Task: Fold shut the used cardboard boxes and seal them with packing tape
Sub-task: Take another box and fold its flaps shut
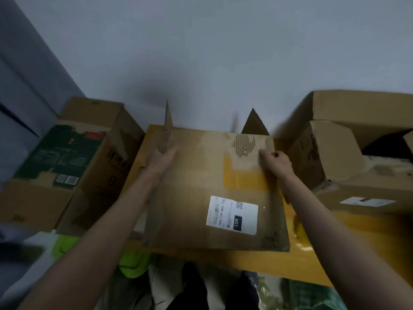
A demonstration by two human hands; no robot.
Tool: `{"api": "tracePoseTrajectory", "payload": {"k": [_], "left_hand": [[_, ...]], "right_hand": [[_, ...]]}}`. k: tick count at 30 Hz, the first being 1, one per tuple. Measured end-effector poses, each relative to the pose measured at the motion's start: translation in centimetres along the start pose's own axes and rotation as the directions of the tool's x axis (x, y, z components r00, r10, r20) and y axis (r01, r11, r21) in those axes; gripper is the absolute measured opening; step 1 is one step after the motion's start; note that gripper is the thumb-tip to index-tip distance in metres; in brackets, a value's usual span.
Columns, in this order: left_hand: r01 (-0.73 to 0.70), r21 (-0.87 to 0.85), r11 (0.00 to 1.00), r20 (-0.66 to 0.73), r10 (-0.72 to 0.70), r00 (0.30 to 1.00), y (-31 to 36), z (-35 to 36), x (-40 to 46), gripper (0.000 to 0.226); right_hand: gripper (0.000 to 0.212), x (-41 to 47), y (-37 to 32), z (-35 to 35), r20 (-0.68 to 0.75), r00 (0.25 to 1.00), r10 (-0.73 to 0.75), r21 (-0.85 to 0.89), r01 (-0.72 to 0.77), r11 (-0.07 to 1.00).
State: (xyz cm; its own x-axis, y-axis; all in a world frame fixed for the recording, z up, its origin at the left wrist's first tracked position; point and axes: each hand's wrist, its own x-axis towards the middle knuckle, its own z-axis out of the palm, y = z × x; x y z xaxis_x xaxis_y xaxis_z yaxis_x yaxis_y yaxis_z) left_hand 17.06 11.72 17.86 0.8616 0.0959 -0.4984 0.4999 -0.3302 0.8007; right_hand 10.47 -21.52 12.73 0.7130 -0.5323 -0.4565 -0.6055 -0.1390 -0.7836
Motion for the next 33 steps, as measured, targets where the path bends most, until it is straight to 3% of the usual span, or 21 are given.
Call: {"api": "tracePoseTrajectory", "payload": {"k": [3, 6, 10, 14, 19, 23, 28, 33], "left_hand": [[-0.009, -0.047, 0.999, 0.006, 0.009, 1.000, 0.2, -0.6, -2.3, 0.112], [-0.170, -0.129, 0.977, -0.035, 0.167, 0.985, 2.0, -1.7, -4.1, 0.077], [-0.374, -0.238, 0.897, -0.081, 0.365, 0.927, 6.6, -3.4, -6.8, 0.077], [-0.446, -0.338, 0.829, -0.085, 0.445, 0.892, 7.9, -4.3, -7.2, 0.068], [-0.357, -0.201, 0.912, -0.127, 0.337, 0.933, 2.9, -2.3, -7.0, 0.067], [-0.368, -0.089, 0.926, -0.113, 0.358, 0.927, -1.2, -0.7, -8.3, 0.051], [-0.547, -0.024, 0.837, -0.173, 0.535, 0.827, -1.6, 0.1, -9.4, 0.047], [-0.689, 0.035, 0.724, -0.121, 0.687, 0.717, -0.7, -0.9, -9.4, 0.046]], "right_hand": [[0.082, -2.5, -1.1, -1.9, -0.045, 0.999, -0.025, 0.036, 0.026, 0.999], [0.077, -5.3, -4.5, -5.1, -0.103, 0.984, -0.144, 0.058, 0.151, 0.987], [0.052, -9.4, -10.1, -8.6, -0.306, 0.888, -0.343, 0.078, 0.382, 0.921], [0.057, -11.7, -10.8, -9.1, -0.462, 0.791, -0.400, 0.098, 0.494, 0.864], [0.064, -11.6, -3.6, -5.3, -0.397, 0.876, -0.273, -0.024, 0.288, 0.957], [0.039, -12.1, 1.3, -4.0, -0.459, 0.850, -0.258, -0.109, 0.234, 0.966], [0.025, -12.0, 2.0, -4.7, -0.465, 0.797, -0.385, -0.079, 0.396, 0.915], [0.039, -13.0, 2.0, -3.6, -0.407, 0.748, -0.525, -0.069, 0.548, 0.834]]}}
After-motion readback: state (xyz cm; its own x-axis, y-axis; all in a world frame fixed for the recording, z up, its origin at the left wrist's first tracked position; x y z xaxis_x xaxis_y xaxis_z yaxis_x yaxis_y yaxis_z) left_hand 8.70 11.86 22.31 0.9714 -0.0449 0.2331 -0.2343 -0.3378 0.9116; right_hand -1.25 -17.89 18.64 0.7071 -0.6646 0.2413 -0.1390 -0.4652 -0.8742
